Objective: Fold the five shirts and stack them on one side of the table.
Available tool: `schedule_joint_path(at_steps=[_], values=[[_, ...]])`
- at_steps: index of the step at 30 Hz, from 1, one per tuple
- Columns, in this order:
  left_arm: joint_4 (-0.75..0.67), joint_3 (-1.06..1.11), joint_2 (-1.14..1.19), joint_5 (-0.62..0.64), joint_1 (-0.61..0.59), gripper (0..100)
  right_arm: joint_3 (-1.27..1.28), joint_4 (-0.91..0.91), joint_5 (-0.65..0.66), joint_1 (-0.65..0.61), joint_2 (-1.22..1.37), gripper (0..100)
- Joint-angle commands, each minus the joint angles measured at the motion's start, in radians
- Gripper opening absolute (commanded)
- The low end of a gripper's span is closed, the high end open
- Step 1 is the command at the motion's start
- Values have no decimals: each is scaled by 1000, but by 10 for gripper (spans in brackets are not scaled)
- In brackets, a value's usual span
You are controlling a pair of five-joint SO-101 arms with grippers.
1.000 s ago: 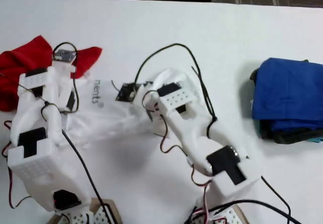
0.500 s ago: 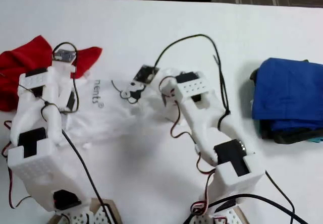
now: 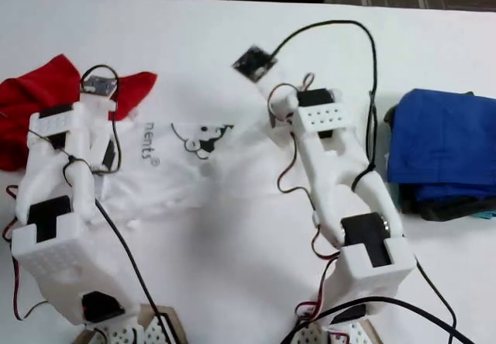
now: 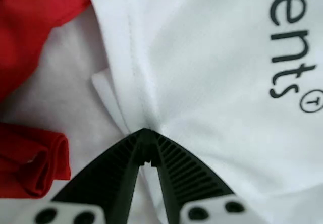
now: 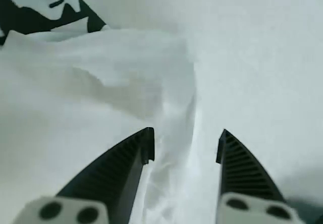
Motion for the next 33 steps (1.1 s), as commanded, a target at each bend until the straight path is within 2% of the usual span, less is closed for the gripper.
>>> schedule_joint_path(at_steps=[1, 7, 10, 14, 19, 25, 28, 30, 33], values=[[-29, 1, -3, -2, -8, 31, -49, 4, -32, 22, -16, 213], [-29, 1, -3, -2, -8, 31, -81, 186, -31, -4, -99, 206], [-29, 1, -3, -2, -8, 31, -71, 263, -26, -59, -119, 139], [-29, -4, -3, 2, -9, 31, -48, 209, -32, -107, -77, 54], [-18, -21, -14, 6, -8, 31, -46, 211, -34, -96, -5, 38], [226, -243, -14, 48, -17, 44, -25, 266, -28, -4, -73, 39], [341, -354, -14, 49, -38, 129, 20, 266, -26, 18, -177, 69], [371, -392, -12, 54, -52, 159, 60, 266, -26, 13, -251, 112], [368, -384, 0, 71, -55, 151, 112, 266, -26, -4, -332, 156]])
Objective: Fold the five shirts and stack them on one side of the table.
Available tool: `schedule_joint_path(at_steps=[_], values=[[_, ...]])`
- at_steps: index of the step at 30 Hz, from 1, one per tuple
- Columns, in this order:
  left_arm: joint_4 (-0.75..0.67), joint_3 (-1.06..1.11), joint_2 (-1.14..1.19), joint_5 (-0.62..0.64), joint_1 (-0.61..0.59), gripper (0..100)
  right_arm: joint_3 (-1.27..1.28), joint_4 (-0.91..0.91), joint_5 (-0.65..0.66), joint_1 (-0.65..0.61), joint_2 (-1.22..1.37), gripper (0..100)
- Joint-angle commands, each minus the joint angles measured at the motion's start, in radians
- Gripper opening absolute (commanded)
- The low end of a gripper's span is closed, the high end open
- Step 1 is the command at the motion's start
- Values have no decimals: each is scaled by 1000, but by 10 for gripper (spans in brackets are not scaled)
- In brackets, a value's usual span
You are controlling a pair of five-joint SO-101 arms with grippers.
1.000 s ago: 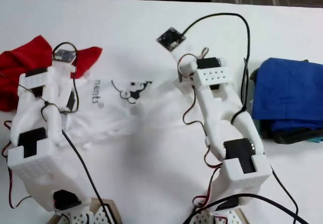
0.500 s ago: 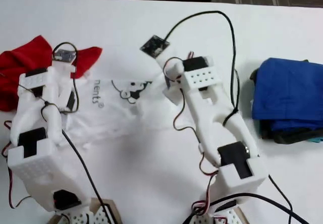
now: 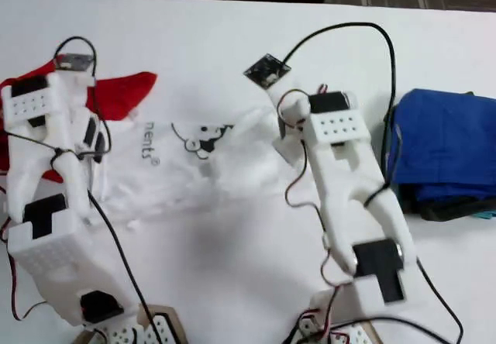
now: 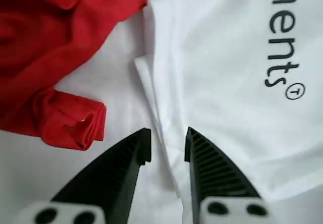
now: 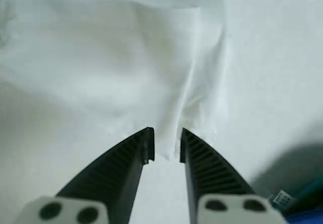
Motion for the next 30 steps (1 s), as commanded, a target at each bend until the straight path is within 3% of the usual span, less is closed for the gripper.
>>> schedule_joint_path(at_steps=[1, 11, 27, 30], values=[[17, -28, -3, 26, -12, 151, 32, 8, -2, -7, -142, 157], [-112, 47, 138, 101, -25, 151, 49, 12, 0, -13, -216, 148], [-52, -88, 282, 152, -31, 150, 49, 10, 0, -13, -214, 148], [-15, -105, 284, 149, -26, 72, 48, 10, 0, -13, -219, 148]])
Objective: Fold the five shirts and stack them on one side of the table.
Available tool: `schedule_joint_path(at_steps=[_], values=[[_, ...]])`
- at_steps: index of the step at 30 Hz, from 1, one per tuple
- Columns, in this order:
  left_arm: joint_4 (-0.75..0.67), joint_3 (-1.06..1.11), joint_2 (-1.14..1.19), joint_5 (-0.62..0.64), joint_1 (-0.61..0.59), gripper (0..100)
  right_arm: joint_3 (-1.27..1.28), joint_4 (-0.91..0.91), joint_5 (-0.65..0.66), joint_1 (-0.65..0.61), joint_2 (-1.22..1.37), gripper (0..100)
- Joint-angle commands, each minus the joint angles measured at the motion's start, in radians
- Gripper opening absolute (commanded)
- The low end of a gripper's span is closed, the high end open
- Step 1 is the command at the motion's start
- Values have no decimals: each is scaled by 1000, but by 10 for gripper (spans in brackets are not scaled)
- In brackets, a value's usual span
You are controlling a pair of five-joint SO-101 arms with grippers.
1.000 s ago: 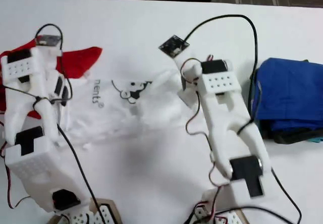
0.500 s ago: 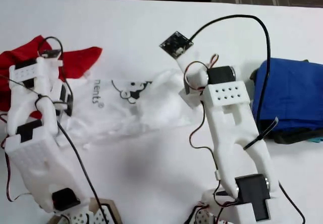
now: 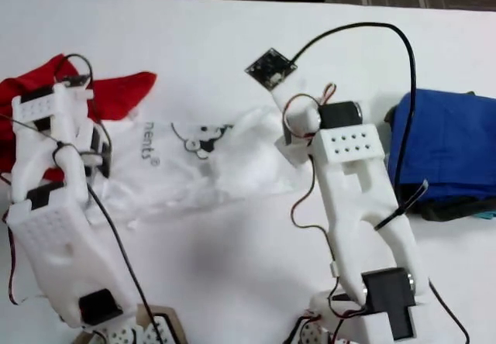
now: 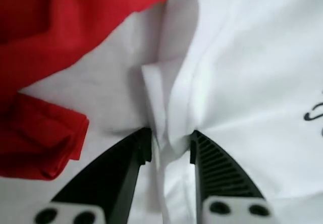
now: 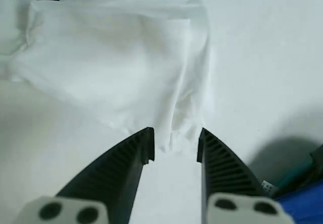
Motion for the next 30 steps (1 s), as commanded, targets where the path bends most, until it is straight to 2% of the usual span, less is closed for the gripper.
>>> schedule_joint_path(at_steps=[1, 11, 19, 22, 30], values=[[15, -28, 2, 12, -9, 20, -8, 2, 0, -8, -58, 148], [26, -51, -9, 14, 12, 27, -9, 2, 0, 1, -59, 148], [325, -380, -11, 38, 91, 27, 0, 28, -3, 93, -81, 148], [348, -472, -38, 41, 121, 27, 40, 22, -2, 142, -151, 148], [348, -470, -235, 43, 301, 27, 259, 22, -2, 278, -466, 148]])
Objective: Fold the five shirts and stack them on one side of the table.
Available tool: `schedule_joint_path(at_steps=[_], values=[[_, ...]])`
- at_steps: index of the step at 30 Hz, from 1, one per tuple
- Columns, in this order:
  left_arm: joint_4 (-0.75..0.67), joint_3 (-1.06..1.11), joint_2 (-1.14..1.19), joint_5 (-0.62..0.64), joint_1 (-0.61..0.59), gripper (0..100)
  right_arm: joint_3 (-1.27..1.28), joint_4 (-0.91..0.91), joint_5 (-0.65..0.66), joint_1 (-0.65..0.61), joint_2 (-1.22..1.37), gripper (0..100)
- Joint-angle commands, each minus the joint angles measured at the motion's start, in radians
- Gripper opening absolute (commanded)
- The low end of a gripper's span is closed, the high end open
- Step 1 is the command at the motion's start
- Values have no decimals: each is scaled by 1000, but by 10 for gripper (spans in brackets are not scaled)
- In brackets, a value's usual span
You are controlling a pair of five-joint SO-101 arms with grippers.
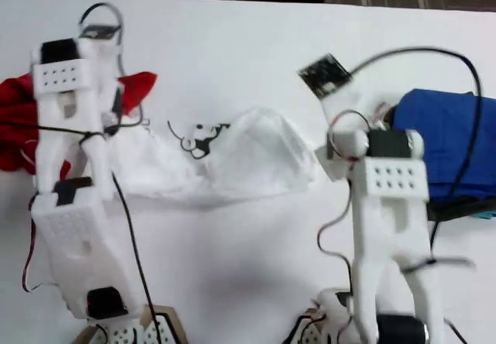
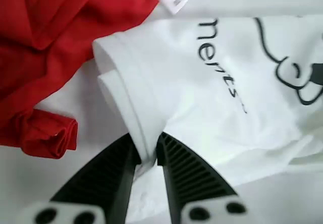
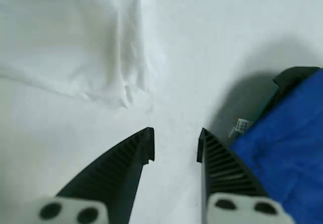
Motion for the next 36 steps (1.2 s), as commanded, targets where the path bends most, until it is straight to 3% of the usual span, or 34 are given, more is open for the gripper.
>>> schedule_joint_path(at_steps=[1, 10, 18, 29, 36], values=[[21, -51, -138, 6, 110, 27, 78, 2, -2, 73, -189, 148], [20, -56, -184, 8, 385, 27, 359, 2, 0, 234, -564, 148], [-43, -54, -181, 8, 621, 27, 494, 2, 0, 331, -680, 148], [-203, -61, -98, 8, 773, 27, 497, 2, 133, 618, -687, 148], [-238, -65, 75, 61, 856, 27, 497, 2, 138, 651, -688, 148]])
